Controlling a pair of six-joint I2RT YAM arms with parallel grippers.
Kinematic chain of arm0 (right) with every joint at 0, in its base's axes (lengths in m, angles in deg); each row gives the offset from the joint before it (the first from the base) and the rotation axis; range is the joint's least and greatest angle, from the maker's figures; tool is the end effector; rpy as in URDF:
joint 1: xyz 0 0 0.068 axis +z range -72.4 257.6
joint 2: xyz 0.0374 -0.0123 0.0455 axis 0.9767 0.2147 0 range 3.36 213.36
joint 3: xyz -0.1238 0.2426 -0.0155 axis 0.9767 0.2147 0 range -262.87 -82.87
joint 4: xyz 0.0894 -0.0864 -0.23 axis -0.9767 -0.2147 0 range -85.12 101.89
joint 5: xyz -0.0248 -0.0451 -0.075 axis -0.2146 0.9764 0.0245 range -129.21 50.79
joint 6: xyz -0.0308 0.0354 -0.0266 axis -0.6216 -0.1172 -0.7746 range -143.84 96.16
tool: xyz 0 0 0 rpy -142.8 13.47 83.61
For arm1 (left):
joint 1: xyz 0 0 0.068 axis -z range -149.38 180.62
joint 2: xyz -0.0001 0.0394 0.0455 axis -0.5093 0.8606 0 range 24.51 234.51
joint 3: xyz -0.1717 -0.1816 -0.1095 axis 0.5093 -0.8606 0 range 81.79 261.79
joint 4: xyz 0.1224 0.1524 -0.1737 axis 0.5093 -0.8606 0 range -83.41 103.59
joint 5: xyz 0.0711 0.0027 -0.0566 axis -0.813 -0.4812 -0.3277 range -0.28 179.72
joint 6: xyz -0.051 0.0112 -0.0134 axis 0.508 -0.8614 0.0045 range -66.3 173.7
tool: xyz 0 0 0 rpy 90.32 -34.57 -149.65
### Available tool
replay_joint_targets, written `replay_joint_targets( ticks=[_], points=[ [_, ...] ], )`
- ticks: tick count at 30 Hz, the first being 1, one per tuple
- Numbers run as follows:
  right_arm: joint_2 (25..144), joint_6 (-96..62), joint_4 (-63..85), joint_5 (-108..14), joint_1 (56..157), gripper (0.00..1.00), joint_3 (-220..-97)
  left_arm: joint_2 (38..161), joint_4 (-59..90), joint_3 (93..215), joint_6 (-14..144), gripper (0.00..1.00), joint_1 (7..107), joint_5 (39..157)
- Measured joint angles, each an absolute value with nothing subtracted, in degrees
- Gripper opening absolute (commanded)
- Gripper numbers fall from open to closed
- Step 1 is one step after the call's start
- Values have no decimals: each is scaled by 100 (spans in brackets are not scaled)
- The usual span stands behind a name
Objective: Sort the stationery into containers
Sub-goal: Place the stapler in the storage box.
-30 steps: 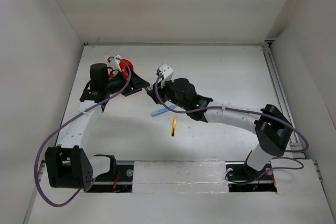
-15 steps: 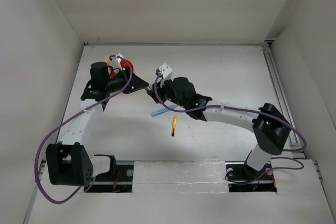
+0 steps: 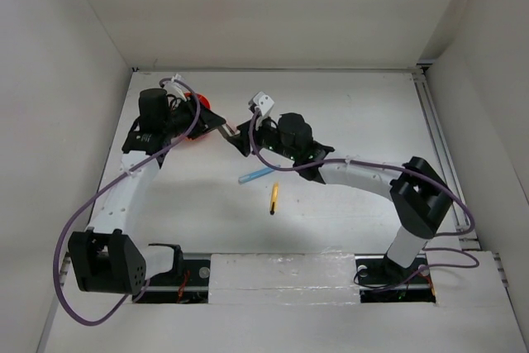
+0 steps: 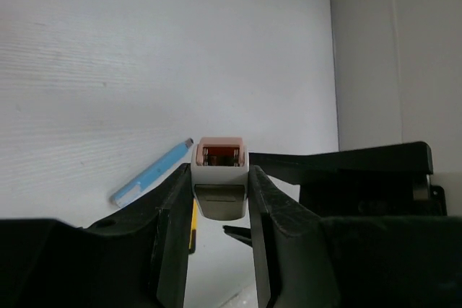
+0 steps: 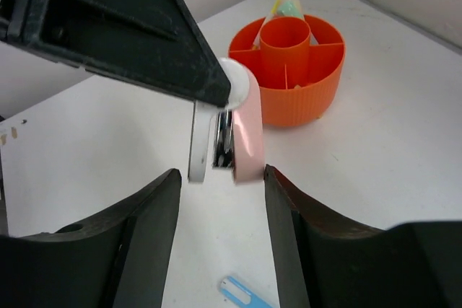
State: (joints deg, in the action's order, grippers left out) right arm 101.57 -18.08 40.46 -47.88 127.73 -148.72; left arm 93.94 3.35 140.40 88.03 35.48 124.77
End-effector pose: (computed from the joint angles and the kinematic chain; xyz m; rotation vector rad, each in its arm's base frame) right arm 0.2560 0.3148 0.2871 -0.7556 1.5328 0.8616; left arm 0.2728 -0.0437 0.3367 -0.0879 2.0094 -1.0375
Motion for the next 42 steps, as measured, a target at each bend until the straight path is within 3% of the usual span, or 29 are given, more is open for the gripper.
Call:
replay_joint_targets(
  ticks=[12, 24, 42],
  points=[
    [9834, -1806, 3959, -4806, 12257, 60, -14487, 9444, -467, 14748, 9146, 0, 3500, 9669],
    [9291, -1865, 2879, -4045, 12220, 60, -14476, 10137, -1328, 15154, 11412, 0, 3500, 6867],
    [9187, -1764, 2385, -3918, 12128, 60, -14476, 11436, -1573, 15795, 12713, 0, 3500, 6552]
  ],
)
